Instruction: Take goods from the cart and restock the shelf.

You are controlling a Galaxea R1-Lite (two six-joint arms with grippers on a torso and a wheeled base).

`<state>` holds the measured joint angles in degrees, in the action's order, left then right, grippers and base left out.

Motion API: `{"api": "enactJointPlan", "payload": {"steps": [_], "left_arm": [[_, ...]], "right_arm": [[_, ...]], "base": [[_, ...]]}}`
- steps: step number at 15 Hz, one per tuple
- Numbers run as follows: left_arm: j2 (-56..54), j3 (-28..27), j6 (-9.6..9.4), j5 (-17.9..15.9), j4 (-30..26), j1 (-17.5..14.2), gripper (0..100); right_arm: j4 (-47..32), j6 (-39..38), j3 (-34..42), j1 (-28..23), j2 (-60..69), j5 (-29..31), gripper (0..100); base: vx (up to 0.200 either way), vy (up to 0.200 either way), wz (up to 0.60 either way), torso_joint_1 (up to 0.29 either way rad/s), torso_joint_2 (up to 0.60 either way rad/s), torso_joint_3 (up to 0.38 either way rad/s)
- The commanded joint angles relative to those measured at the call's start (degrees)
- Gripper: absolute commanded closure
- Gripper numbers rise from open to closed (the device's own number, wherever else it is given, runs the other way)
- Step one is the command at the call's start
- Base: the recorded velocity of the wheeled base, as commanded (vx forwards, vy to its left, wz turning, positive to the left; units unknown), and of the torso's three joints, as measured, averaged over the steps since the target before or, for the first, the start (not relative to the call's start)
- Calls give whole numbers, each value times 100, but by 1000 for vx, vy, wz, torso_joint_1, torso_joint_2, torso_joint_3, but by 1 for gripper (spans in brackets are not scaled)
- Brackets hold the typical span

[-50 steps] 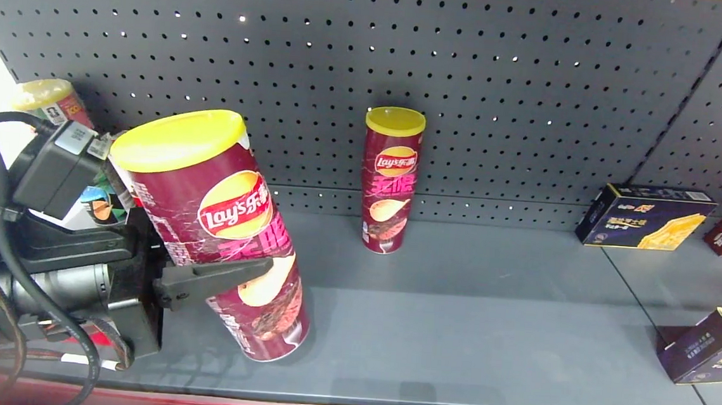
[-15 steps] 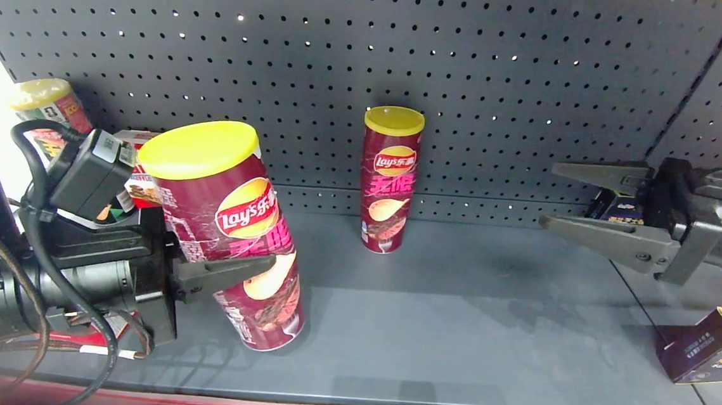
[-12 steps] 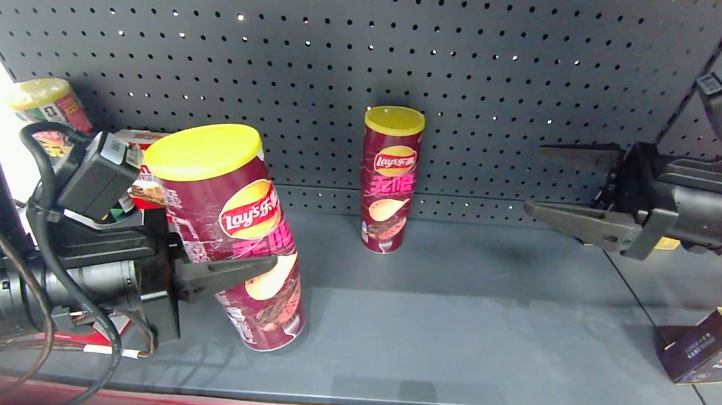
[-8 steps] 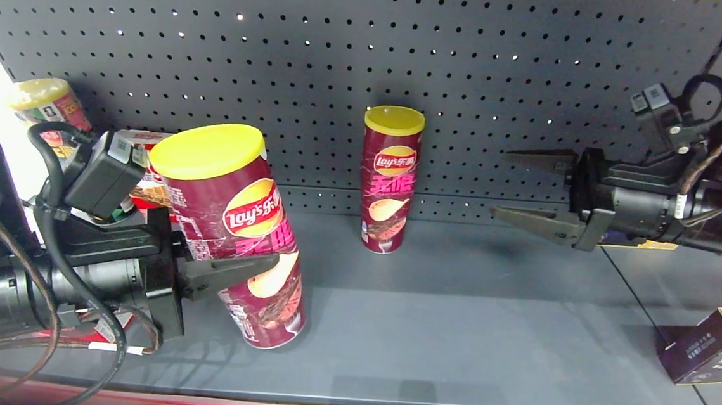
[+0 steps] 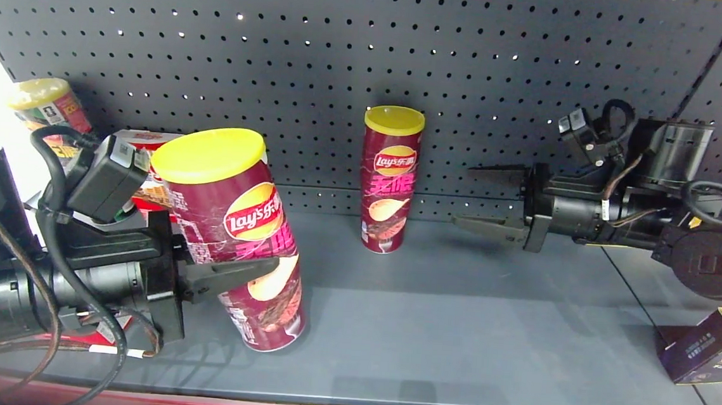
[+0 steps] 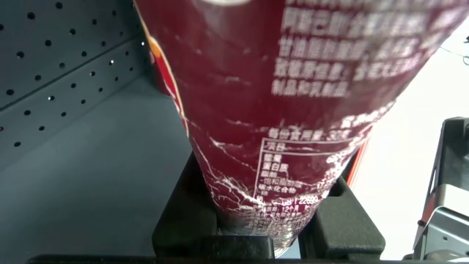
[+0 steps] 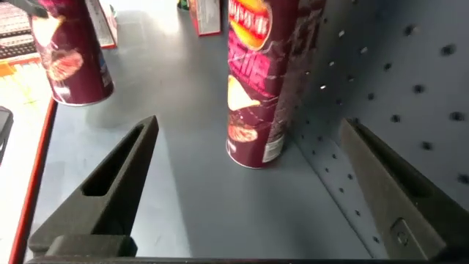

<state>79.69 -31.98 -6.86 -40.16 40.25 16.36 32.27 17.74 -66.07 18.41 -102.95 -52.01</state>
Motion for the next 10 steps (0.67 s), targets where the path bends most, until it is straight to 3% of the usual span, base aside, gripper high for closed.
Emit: {"api": "enactJointPlan", "payload": {"steps": [1, 10], "left_arm": [[3, 16, 1, -1, 0, -1, 100], [-6, -10, 10, -1, 0, -10, 100]], "right_arm": [[8, 2, -81, 66, -234, 6, 0], [8, 2, -925, 418, -1219, 15, 0]], "base": [[0, 0, 0, 0, 0, 0], [0, 0, 0, 0, 0, 0]]}}
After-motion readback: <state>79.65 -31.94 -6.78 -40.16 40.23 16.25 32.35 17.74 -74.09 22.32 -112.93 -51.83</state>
